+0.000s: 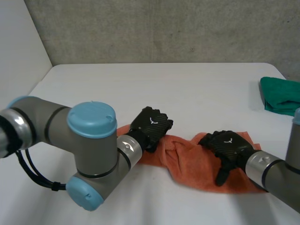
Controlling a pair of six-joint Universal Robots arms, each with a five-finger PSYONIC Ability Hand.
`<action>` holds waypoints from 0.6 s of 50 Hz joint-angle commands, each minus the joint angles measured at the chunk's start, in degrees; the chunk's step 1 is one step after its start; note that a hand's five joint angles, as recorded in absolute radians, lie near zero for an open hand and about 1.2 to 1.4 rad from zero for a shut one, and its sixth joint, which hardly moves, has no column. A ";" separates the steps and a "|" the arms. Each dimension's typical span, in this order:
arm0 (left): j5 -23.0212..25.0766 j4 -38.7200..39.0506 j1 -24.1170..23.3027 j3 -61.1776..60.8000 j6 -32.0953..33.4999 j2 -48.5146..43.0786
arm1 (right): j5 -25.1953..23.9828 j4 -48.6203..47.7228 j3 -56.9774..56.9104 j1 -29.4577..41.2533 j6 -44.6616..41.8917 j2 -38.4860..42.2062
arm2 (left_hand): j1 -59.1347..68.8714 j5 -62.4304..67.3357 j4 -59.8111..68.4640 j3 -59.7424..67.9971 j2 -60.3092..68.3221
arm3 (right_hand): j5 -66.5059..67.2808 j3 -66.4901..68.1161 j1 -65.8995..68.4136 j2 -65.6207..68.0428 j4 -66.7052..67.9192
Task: Fold the laundry.
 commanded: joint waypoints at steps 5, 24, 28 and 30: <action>-0.06 -0.68 -0.01 -5.82 -0.71 9.92 | 0.90 -3.60 -6.25 3.81 5.13 8.20 | 18.39 16.03 11.59 13.03 12.06 | 66.41 67.66 68.35 67.41 66.62; 0.81 -3.94 5.97 -16.81 -14.94 38.13 | 0.46 15.72 -24.16 -0.24 -9.19 -2.44 | 18.39 16.03 11.59 13.03 12.06 | 66.48 67.73 68.42 67.48 66.69; 0.90 -3.94 7.81 -19.71 -16.00 41.47 | 1.78 20.21 -34.09 0.03 -10.26 3.70 | 18.39 16.03 11.59 13.03 12.06 | 66.48 67.73 68.42 67.48 66.69; 1.17 -3.94 8.52 -21.81 -16.09 42.18 | 2.91 22.31 -40.31 0.12 -9.73 8.25 | 18.39 16.03 11.59 13.03 12.06 | 66.48 67.73 68.42 67.48 66.69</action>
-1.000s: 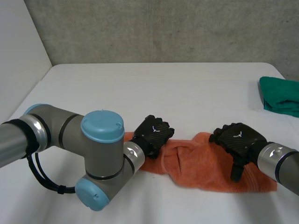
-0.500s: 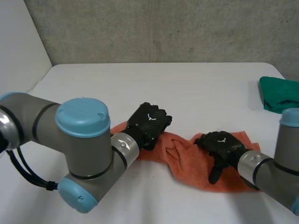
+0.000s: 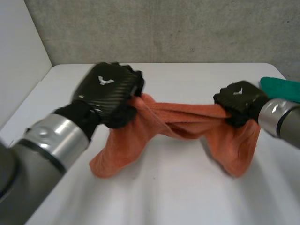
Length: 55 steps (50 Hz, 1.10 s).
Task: Fold the laundry.
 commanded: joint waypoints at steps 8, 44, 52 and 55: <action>3.01 0.56 4.75 -10.75 -2.39 6.05 | 8.72 13.07 -38.37 4.42 -2.20 26.92 | 18.20 16.03 11.31 12.00 11.67 | 14.81 12.20 26.42 12.51 12.00; 2.39 1.53 0.98 4.88 -10.83 2.54 | 0.57 -1.50 4.98 6.37 28.19 0.06 | 18.20 16.03 11.31 12.00 11.67 | -55.19 -57.80 -43.58 -57.49 -58.00; 2.31 1.53 -1.04 5.85 -11.44 2.71 | -0.75 -15.92 16.16 6.63 39.01 -0.20 | 18.20 16.03 11.31 12.00 11.67 | -55.19 -57.80 -43.58 -57.49 -58.00; 2.04 1.53 -1.40 5.85 -11.80 2.98 | -0.41 -19.78 16.69 7.16 41.56 0.84 | 18.20 16.03 11.31 12.00 11.67 | -43.10 -45.70 -31.48 -45.39 -45.90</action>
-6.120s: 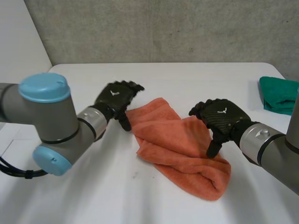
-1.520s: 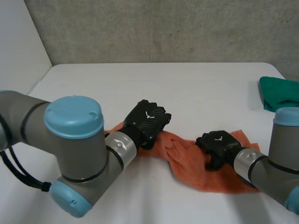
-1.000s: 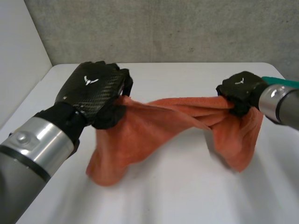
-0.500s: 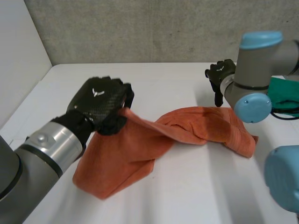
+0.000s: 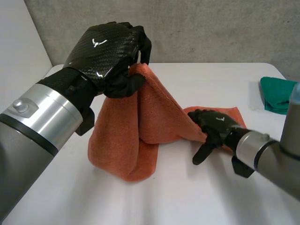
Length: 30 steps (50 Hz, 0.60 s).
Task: Fold the laundry.
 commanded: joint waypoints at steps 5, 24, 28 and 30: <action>-2.40 0.09 -1.70 0.26 -0.66 1.44 | 1.70 -19.02 5.10 1.30 9.07 5.32 | 15.21 14.21 11.30 11.73 11.43 | 66.34 67.87 68.48 67.56 66.75; -6.54 -1.23 5.33 -5.10 8.65 -4.17 | -1.20 20.42 -15.46 -3.54 -35.49 -12.01 | 15.21 14.21 11.30 11.73 11.43 | 66.35 67.88 68.50 67.57 66.77; -6.80 -1.49 5.24 -5.02 11.11 -11.02 | -0.06 26.67 -18.71 -3.45 -39.61 -3.57 | 15.21 14.21 11.30 11.73 11.43 | 66.35 67.88 68.50 67.57 66.77; -6.80 -1.23 5.33 -3.88 12.60 -15.41 | 1.96 27.99 -20.99 -2.84 -43.57 -0.14 | 15.21 14.21 11.30 11.73 11.43 | 66.35 67.88 68.50 67.57 66.77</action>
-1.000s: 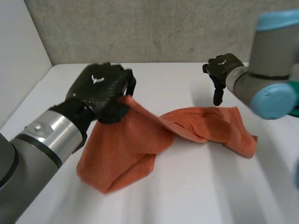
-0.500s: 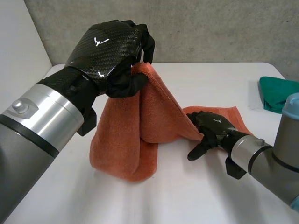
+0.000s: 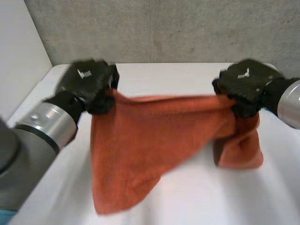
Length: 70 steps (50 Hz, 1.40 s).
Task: Fold the laundry.
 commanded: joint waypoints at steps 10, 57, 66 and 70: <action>-1.84 1.58 0.05 28.12 9.74 -27.86 | 17.98 -2.01 -37.41 7.44 -8.99 32.64 | 15.16 14.21 11.29 11.73 11.43 | 13.08 12.39 23.29 12.54 12.05; -6.24 19.87 6.38 -7.86 9.03 -7.83 | 7.54 -14.52 0.49 5.43 13.50 20.36 | 15.16 14.21 11.29 11.73 11.43 | -56.92 -57.61 -46.71 -57.46 -57.95; -6.24 20.31 8.75 -7.24 8.95 -9.59 | 1.91 -17.06 14.20 -0.98 23.61 14.21 | 15.16 14.21 11.29 11.73 11.43 | -56.50 -57.20 -46.29 -57.04 -57.54; -6.24 20.31 9.28 -7.15 8.33 -9.67 | 1.12 -22.33 20.00 -2.83 25.99 12.18 | 15.16 14.21 11.29 11.73 11.43 | -51.97 -52.66 -41.75 -52.50 -53.00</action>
